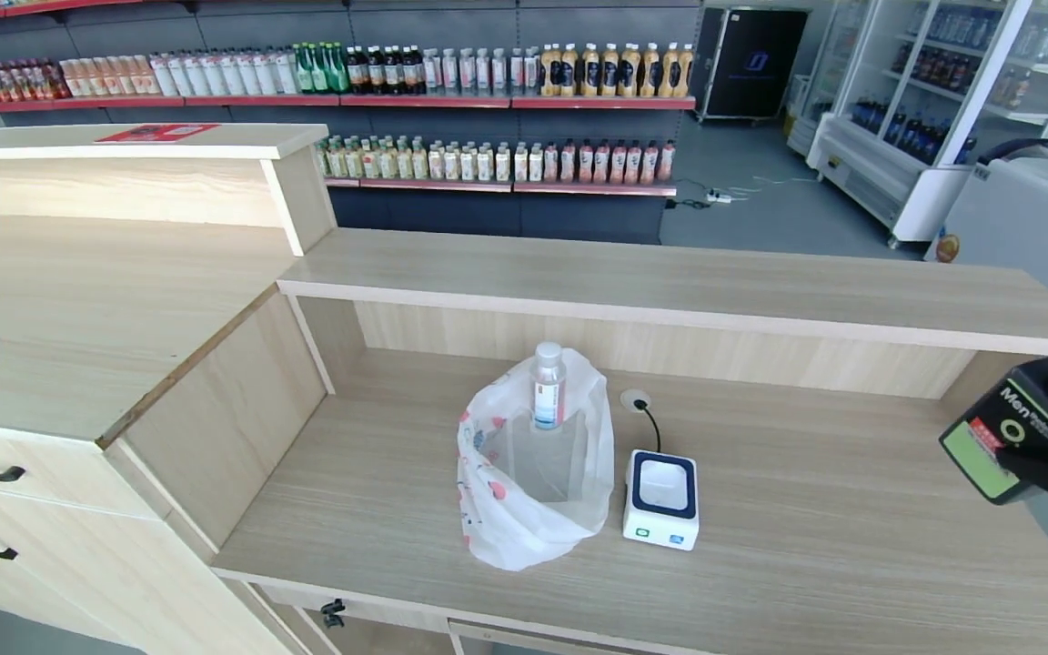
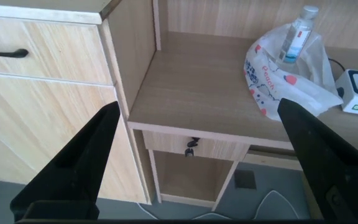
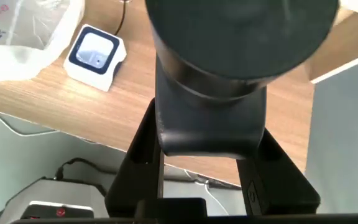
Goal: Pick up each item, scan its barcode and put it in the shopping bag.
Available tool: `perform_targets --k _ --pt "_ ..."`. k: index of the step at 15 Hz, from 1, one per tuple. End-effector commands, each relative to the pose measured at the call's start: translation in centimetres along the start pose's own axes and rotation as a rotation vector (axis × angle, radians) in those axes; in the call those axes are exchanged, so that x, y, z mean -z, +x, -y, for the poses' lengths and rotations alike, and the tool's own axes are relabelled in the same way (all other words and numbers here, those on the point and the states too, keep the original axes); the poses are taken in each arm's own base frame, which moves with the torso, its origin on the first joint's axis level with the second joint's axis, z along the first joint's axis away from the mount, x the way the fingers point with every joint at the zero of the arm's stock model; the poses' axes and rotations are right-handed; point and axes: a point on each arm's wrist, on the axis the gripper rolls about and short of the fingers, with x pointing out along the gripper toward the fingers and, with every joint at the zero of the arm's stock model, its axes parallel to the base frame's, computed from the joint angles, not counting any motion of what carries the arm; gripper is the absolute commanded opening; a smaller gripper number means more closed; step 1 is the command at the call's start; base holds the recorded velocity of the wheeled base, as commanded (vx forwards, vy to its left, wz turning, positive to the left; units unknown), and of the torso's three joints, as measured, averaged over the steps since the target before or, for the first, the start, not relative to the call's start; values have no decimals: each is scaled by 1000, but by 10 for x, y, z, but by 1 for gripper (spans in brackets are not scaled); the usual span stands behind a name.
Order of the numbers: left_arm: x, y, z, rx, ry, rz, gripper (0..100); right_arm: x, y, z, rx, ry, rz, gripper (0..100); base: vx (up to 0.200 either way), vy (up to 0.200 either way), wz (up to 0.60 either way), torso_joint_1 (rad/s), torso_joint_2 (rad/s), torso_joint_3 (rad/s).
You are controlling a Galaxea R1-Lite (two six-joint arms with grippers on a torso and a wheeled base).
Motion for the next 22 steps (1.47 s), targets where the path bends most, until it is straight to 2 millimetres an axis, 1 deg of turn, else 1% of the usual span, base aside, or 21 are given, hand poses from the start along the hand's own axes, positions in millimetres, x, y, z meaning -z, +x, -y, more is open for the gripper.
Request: perform_targets --k 1,3,4,6,7,8,9,10,11,13,16,18,20,22 --pt "0 0 0 0 0 -1 100 0 22 -1 -10 26 -58 0 0 0 600 7 2 -7" --pt "0 0 0 0 0 -1 100 3 33 0 -58 144 -88 0 0 0 0 0 0 0" --pt "0 0 0 0 0 -1 100 7 42 8 -157 257 -105 0 0 0 0 0 0 0" --pt "0 0 0 0 0 -1 100 14 51 28 -384 380 -81 0 0 0 0 0 0 0" --pt "0 0 0 0 0 -1 100 20 60 35 -434 420 -98 0 0 0 0 0 0 0" --pt "0 0 0 0 0 -1 100 23 66 37 -438 438 -118 0 0 0 0 0 0 0" --pt "0 0 0 0 0 -1 100 29 85 51 -456 497 -156 0 0 0 0 0 0 0" --pt "0 0 0 0 0 -1 100 32 99 61 -491 529 -167 0 0 0 0 0 0 0" --pt "0 0 0 0 0 -1 100 38 111 68 -503 536 -184 0 0 0 0 0 0 0" --pt "0 0 0 0 0 -1 100 52 133 71 -547 499 -222 0 0 0 0 0 0 0" --pt "0 0 0 0 0 -1 100 71 154 70 -598 437 -260 0 0 0 0 0 0 0" --pt "0 0 0 0 0 -1 100 79 160 64 -641 382 -290 0 0 0 0 0 0 0" --pt "0 0 0 0 0 -1 100 88 161 59 -686 323 -331 0 0 0 0 0 0 0" --pt "0 0 0 0 0 -1 100 90 167 57 -705 306 -340 0 0 0 0 0 0 0"
